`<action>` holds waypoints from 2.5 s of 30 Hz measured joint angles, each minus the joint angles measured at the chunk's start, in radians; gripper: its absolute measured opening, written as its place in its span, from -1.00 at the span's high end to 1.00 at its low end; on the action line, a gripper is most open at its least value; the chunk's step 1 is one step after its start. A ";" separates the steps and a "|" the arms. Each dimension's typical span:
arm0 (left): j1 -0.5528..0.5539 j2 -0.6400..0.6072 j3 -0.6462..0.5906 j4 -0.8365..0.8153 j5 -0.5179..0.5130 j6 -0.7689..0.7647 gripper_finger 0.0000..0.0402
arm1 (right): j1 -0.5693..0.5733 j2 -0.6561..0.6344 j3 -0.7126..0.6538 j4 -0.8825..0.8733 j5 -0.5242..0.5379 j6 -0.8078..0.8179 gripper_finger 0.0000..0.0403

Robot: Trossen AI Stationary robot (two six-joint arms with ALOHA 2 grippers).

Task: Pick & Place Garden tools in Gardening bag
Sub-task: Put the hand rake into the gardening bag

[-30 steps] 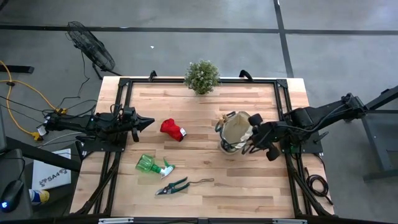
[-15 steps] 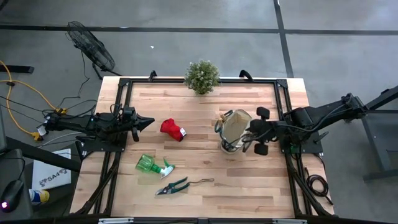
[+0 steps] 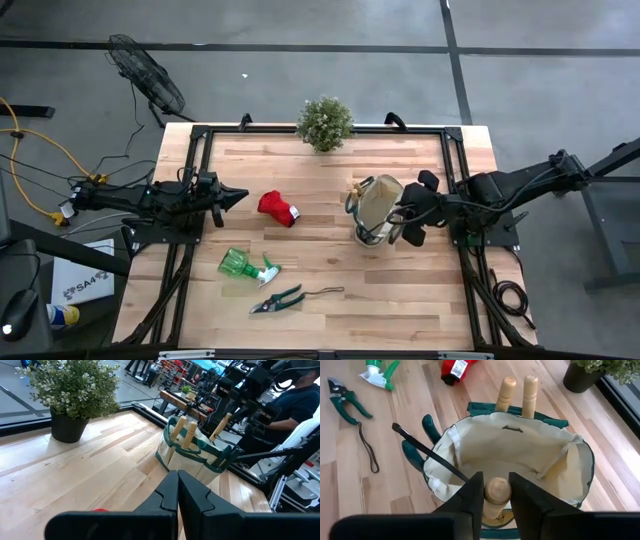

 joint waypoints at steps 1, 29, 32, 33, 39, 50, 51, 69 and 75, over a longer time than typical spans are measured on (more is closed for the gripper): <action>0.000 0.000 0.000 0.000 0.000 0.000 1.00 | 0.000 0.000 0.000 0.000 0.001 0.000 0.58; 0.000 0.000 0.000 0.000 -0.015 -0.003 1.00 | 0.020 -0.179 0.000 -0.176 -0.016 0.400 0.50; 0.000 0.000 0.000 -0.001 -0.016 -0.002 1.00 | 0.049 -0.190 0.000 -0.172 -0.024 0.407 0.78; 0.000 0.000 0.000 -0.001 -0.016 -0.002 1.00 | 0.059 -0.189 0.000 -0.176 -0.026 0.416 0.88; 0.000 0.000 0.000 -0.001 -0.016 -0.001 1.00 | 0.103 -0.151 0.000 -0.217 0.005 0.518 0.99; 0.000 0.000 0.000 -0.002 -0.018 0.000 1.00 | 0.110 -0.076 0.000 -0.325 0.015 0.691 0.99; 0.000 0.000 0.000 -0.002 -0.018 0.000 1.00 | 0.110 -0.073 0.000 -0.324 0.015 0.691 0.99; 0.000 0.000 0.000 -0.002 -0.018 -0.001 1.00 | 0.110 0.031 0.000 -0.261 -0.015 0.688 0.99; 0.000 0.000 0.000 -0.002 -0.018 -0.001 1.00 | 0.110 0.050 0.000 -0.227 -0.006 0.684 0.99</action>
